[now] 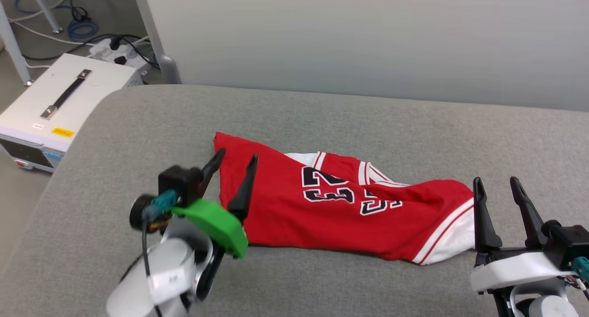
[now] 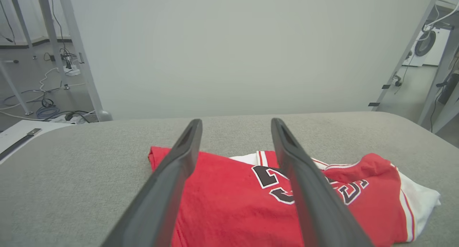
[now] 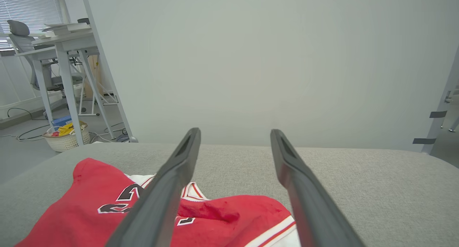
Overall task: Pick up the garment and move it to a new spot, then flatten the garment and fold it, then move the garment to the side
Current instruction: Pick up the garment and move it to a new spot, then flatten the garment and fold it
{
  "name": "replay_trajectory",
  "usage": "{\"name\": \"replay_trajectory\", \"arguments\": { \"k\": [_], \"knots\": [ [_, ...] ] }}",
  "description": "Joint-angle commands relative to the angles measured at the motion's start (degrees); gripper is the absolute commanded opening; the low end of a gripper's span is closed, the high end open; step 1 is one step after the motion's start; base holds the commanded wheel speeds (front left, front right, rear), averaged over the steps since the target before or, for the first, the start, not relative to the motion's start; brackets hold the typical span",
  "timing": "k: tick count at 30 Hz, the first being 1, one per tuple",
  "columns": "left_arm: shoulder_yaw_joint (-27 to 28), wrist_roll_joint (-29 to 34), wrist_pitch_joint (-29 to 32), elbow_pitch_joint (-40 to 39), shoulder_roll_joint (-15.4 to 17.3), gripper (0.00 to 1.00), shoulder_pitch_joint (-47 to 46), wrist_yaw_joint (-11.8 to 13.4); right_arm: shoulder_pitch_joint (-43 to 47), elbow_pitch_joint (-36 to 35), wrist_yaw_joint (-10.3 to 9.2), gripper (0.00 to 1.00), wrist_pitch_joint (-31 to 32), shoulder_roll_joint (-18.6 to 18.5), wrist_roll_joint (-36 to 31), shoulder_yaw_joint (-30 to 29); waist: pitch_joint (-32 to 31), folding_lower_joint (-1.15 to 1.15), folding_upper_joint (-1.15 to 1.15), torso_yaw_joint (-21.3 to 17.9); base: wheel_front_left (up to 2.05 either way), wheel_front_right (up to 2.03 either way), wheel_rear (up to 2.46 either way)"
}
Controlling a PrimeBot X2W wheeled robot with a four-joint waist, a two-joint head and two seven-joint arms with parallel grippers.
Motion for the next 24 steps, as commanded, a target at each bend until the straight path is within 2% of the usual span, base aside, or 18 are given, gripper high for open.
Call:
{"name": "replay_trajectory", "arguments": {
  "k": [1, 9, 12, 13, 20, 24],
  "knots": [
    [1.36, 1.05, -0.32, -1.99, 0.02, 1.00, 2.79, 0.34, 1.10, -0.31, -0.04, 1.00, -0.27, -0.18, -0.25, -0.06, -1.23, 0.00, 0.00, 1.23, 0.00, 0.00, 0.00],
    [11.89, 8.50, -0.33, -11.38, -2.90, 1.00, 18.32, 1.58, 3.38, -0.63, -0.04, 1.00, -0.27, -0.18, 0.29, 0.23, -2.60, 0.00, 0.00, 1.05, 0.00, 0.00, 0.00],
    [14.73, 10.11, -0.33, -13.12, -5.05, 1.00, 21.78, 1.33, 3.70, -0.83, -0.04, 1.00, -0.27, -0.18, 0.49, 0.40, -2.68, 0.00, 0.00, 0.75, 0.00, 0.00, 0.00],
    [16.71, 12.32, -0.33, -13.98, -6.27, 1.00, 23.85, 0.56, 3.61, -0.94, -0.04, 1.00, -0.27, -0.18, 0.52, 0.82, -2.52, 0.00, 0.00, 0.24, 0.00, 0.00, 0.00],
    [19.62, 15.14, -0.33, -14.38, -7.91, 1.00, 24.64, -1.39, 3.35, -1.33, -0.04, 1.00, -0.27, -0.18, 0.62, 1.24, -1.70, 0.00, 0.00, -0.67, 0.00, 0.00, 0.00],
    [21.08, 14.70, 0.64, -12.64, -8.03, 1.00, 23.12, -2.18, 2.64, -1.56, -0.04, 1.00, -0.27, -0.18, 0.40, 1.49, 1.14, 0.00, 0.00, -2.02, 0.00, 0.00, 0.00]
  ]
}}
